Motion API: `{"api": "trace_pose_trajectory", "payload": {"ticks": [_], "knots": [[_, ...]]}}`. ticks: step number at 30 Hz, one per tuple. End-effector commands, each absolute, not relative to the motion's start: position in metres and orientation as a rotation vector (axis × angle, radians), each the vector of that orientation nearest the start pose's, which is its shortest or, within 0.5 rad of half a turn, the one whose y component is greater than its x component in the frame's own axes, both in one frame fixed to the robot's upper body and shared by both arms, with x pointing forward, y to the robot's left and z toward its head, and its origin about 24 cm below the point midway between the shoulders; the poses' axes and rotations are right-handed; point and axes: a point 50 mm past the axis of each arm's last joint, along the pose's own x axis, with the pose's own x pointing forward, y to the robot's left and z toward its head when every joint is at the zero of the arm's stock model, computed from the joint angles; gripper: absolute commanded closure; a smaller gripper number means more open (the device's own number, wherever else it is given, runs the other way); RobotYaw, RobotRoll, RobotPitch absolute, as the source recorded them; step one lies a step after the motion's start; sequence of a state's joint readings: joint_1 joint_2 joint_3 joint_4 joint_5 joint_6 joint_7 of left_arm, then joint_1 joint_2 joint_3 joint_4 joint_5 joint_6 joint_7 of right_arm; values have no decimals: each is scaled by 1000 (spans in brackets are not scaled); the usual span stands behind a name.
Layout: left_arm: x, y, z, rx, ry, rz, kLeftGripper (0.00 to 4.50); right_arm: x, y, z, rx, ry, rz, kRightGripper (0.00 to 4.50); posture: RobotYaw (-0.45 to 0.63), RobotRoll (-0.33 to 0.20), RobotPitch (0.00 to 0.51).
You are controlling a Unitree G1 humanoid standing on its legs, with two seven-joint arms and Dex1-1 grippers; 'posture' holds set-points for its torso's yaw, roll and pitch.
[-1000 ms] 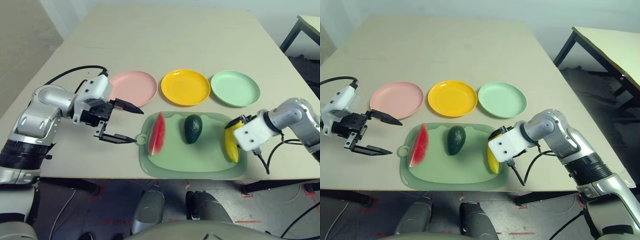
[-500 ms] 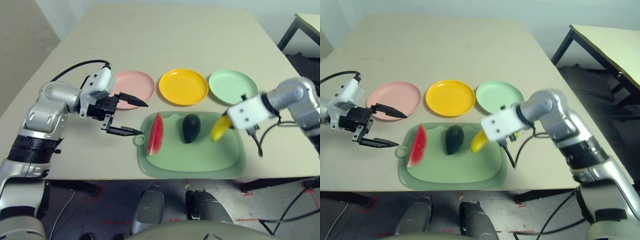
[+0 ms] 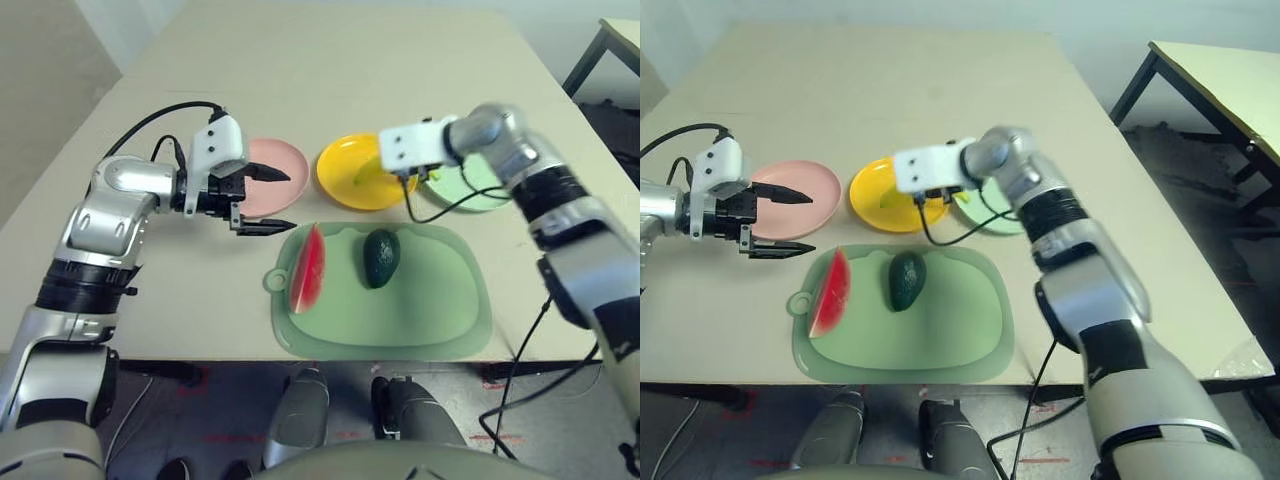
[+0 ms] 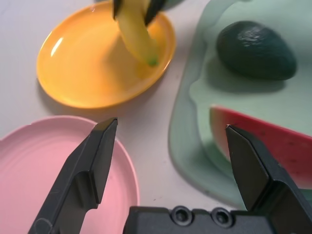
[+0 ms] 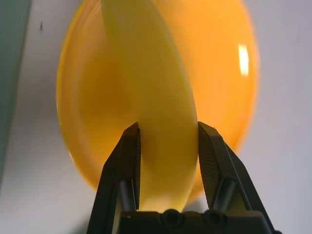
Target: Place the fruits into color-matched plates.
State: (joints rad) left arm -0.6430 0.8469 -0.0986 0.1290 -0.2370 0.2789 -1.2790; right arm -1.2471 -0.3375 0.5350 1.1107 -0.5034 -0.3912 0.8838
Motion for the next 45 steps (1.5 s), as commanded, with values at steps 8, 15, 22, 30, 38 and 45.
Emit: {"api": "trace_pose_trajectory", "payload": {"ticks": [8,15,22,30,38,45], "knots": [[304,220,198,639,219,-1128,0,404,-89,184,-1521,49,1045,1820,263,0,122],[308,218,202,655,215,-1141,0,394,-79,234,-1581,-116,1160,23,231,0,121],[308,213,210,694,172,-1298,0,343,-94,256,-1774,-160,1527,23,214,0,117],[294,210,216,693,163,-1531,0,289,-105,227,-1817,-142,1760,23,211,0,117],[286,207,217,697,165,-1584,0,294,-89,214,-1812,-165,1722,23,224,0,114],[287,208,218,701,168,-1569,0,308,-83,202,-1835,-151,1707,23,240,0,117]]}}
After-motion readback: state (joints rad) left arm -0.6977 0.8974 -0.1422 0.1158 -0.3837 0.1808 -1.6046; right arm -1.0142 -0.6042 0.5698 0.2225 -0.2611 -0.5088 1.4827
